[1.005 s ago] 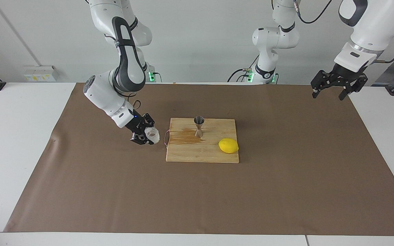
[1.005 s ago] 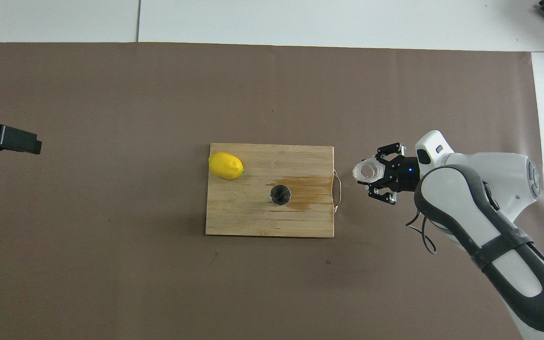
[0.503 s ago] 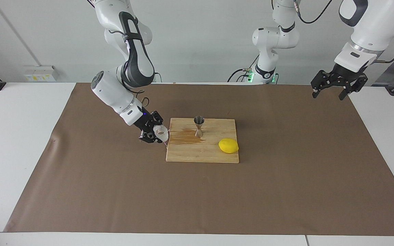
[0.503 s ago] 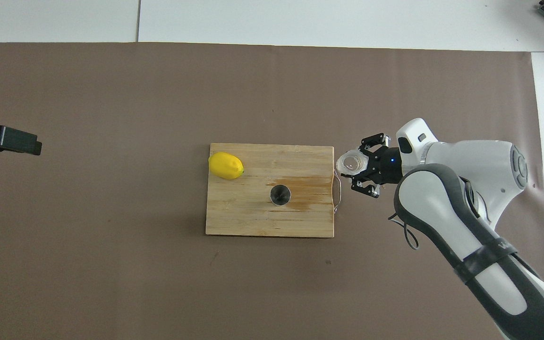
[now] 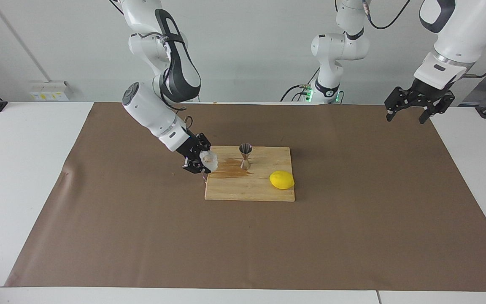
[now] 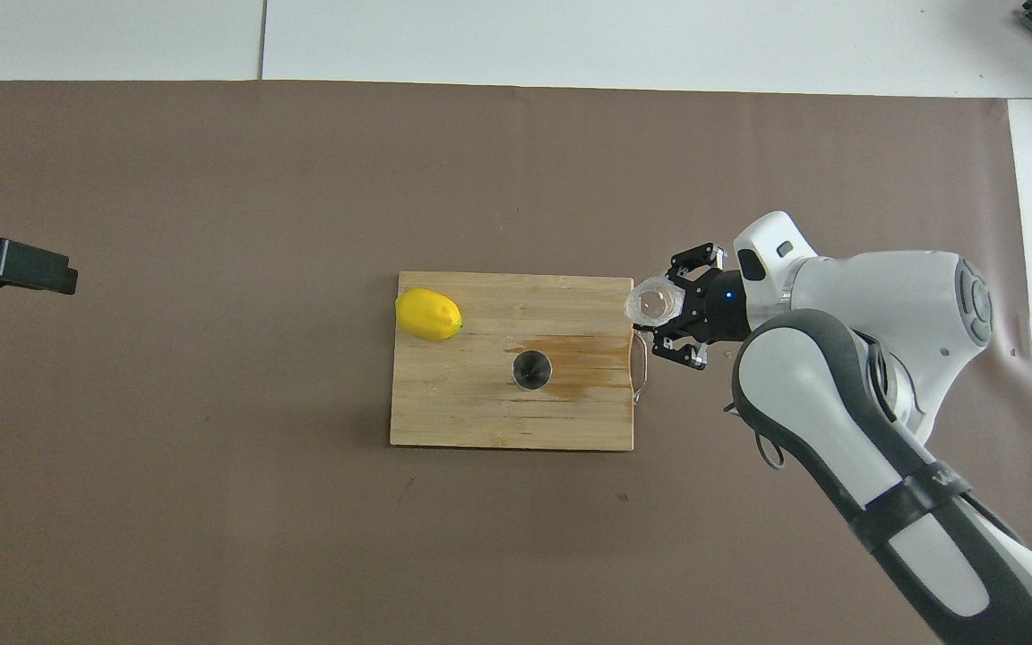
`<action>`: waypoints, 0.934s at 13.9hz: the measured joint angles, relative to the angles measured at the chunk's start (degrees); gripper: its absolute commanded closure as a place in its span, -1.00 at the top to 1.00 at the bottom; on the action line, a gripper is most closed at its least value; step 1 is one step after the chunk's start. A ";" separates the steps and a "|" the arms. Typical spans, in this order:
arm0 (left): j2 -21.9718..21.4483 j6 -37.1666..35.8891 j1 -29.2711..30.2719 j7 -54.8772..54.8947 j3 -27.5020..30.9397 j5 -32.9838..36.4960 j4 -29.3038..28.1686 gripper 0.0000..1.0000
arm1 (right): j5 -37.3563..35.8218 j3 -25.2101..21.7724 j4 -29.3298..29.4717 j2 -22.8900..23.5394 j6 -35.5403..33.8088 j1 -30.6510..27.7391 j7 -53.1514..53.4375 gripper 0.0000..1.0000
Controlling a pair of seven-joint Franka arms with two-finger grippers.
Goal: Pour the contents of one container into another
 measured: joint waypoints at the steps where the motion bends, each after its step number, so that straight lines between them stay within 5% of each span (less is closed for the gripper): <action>1: 0.00 0.00 0.01 0.00 0.01 0.00 0.01 1.00 | -2.30 0.02 0.45 0.00 -0.05 0.71 2.15 -0.21; 6: 0.01 0.00 5.85 0.01 -5.06 0.01 0.05 1.00 | -11.66 0.05 3.50 -0.01 -2.17 3.87 12.30 -0.21; 13: 0.00 -1.39 6.56 0.71 -6.25 0.01 -0.22 1.00 | -23.03 0.10 3.91 0.01 -2.16 9.69 24.35 -0.21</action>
